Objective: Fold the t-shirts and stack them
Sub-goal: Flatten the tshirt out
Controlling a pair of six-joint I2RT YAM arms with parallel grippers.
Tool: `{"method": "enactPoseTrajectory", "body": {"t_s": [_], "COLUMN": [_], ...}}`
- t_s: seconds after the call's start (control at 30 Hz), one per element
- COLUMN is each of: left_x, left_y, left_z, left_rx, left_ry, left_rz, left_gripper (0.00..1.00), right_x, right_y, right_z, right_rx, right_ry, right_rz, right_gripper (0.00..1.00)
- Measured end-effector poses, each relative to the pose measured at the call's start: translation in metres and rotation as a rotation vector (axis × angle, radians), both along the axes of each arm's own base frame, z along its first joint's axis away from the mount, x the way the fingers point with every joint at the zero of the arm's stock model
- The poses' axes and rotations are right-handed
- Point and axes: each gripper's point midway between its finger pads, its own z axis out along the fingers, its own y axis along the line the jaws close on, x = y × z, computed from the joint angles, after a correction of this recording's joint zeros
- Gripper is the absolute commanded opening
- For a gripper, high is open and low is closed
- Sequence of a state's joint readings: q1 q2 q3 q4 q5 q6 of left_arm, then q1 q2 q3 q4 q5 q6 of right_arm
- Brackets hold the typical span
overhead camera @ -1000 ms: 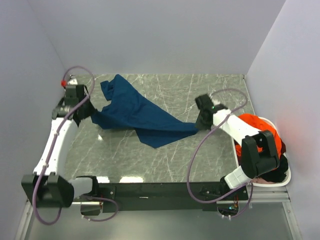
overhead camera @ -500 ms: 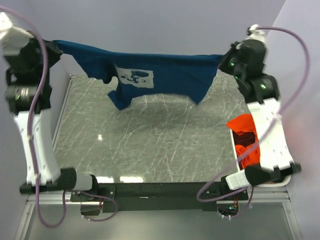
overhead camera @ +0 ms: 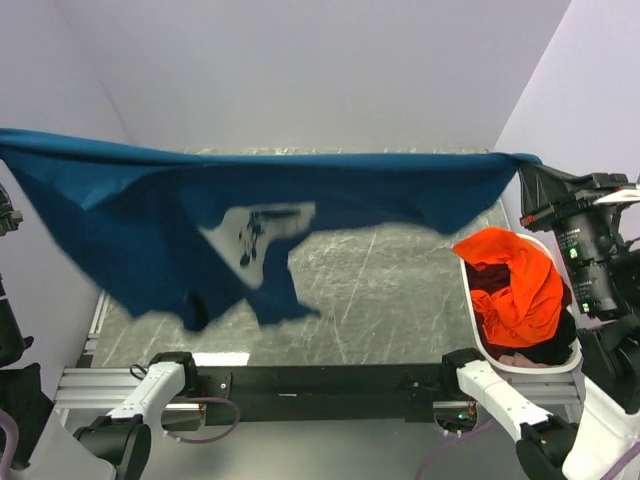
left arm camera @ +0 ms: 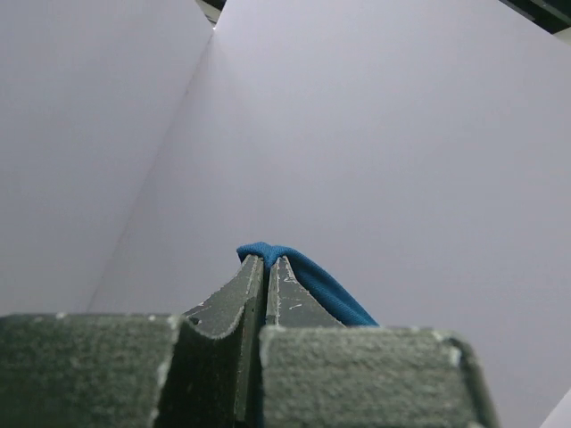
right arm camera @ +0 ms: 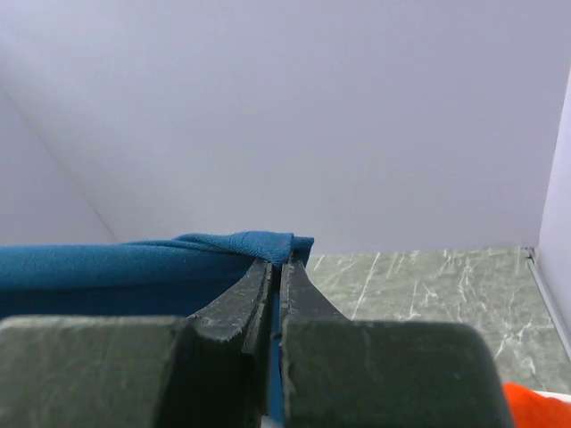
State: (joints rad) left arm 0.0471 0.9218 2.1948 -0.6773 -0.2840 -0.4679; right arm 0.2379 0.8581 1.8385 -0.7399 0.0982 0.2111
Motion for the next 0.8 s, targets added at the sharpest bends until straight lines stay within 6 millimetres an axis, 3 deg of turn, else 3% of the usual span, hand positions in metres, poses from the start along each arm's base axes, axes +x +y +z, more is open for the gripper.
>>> {"method": "enactPoseTrajectory", "body": {"t_s": [0.07, 0.17, 0.23, 0.33, 0.37, 0.47, 0.57, 0.67, 0.73, 0.8], "left_x": [-0.001, 0.023, 0.057, 0.126, 0.150, 0.231, 0.300, 0.338, 0.354, 0.367], "left_y": [-0.001, -0.003, -0.006, -0.014, -0.018, -0.025, -0.032, -0.038, -0.041, -0.045], "left_z": [0.003, -0.009, -0.031, -0.084, -0.108, -0.211, -0.329, -0.438, -0.490, -0.528], "left_rx": [0.025, 0.058, 0.085, 0.114, 0.123, 0.131, 0.122, 0.104, 0.095, 0.091], "left_ry": [-0.009, 0.043, 0.125, 0.281, 0.342, 0.571, 0.813, 1.030, 1.135, 1.201], "left_rz": [-0.001, -0.009, -0.026, -0.075, -0.096, -0.158, -0.218, -0.274, -0.305, -0.336], "left_gripper": [0.00, 0.00, 0.01, 0.01, 0.01, 0.01, 0.02, 0.01, 0.01, 0.01], "right_x": [-0.004, 0.010, 0.027, 0.059, 0.068, 0.104, 0.140, 0.174, 0.187, 0.200], "right_y": [0.000, 0.004, 0.009, 0.018, 0.020, 0.025, 0.028, 0.031, 0.030, 0.027], "right_z": [-0.002, -0.022, -0.050, -0.101, -0.119, -0.192, -0.270, -0.347, -0.388, -0.420], "right_rx": [-0.012, -0.044, -0.075, -0.114, -0.125, -0.162, -0.200, -0.225, -0.235, -0.244], "right_ry": [-0.003, 0.045, 0.121, 0.252, 0.295, 0.454, 0.610, 0.752, 0.827, 0.884], "right_rz": [0.007, 0.010, 0.018, 0.027, 0.027, 0.013, -0.015, -0.040, -0.050, -0.059], "right_gripper": [0.00, 0.00, 0.00, 0.00, 0.00, 0.00, 0.00, 0.00, 0.00, 0.00]}}
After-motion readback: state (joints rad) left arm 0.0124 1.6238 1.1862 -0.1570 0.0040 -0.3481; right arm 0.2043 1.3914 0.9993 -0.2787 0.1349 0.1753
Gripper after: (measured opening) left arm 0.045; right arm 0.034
